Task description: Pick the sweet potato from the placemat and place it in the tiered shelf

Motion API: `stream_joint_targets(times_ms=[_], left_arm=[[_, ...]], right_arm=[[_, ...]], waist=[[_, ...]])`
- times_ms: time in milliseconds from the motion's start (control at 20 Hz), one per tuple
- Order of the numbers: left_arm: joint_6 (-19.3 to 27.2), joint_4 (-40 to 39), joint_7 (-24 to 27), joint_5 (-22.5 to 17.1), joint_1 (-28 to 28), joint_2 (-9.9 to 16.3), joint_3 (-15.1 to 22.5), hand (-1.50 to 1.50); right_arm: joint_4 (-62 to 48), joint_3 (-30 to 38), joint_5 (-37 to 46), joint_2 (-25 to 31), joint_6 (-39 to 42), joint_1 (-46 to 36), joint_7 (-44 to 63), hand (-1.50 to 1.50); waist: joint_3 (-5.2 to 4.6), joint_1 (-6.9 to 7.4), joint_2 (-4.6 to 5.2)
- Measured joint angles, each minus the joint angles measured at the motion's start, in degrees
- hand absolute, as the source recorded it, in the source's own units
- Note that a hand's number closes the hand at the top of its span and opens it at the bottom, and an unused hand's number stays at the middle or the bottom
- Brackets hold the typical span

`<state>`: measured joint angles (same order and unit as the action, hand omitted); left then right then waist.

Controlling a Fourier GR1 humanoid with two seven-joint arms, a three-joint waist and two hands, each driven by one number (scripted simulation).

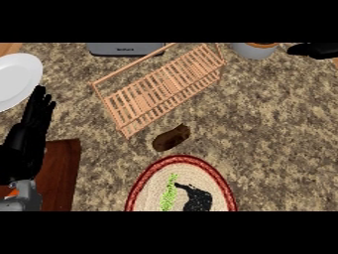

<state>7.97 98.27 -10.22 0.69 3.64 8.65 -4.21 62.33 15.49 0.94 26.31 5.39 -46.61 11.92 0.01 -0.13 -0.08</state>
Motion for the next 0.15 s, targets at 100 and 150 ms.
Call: stream_joint_targets(times_ms=[100,150], left_arm=[[-0.39,-0.54,0.93,-0.26,-0.09,-0.23,-0.15,0.00],[-0.33,-0.79,0.65,-0.20,0.51,-0.22,-0.29,0.00]], right_arm=[[-1.05,1.41,-1.43,1.80,2.41,0.87,-1.92,-1.50],[-0.38,1.80,-2.06,2.32,3.12,1.43,-1.95,-1.50]], waist=[[-0.01,0.14,0.05],[0.00,0.13,0.06]])
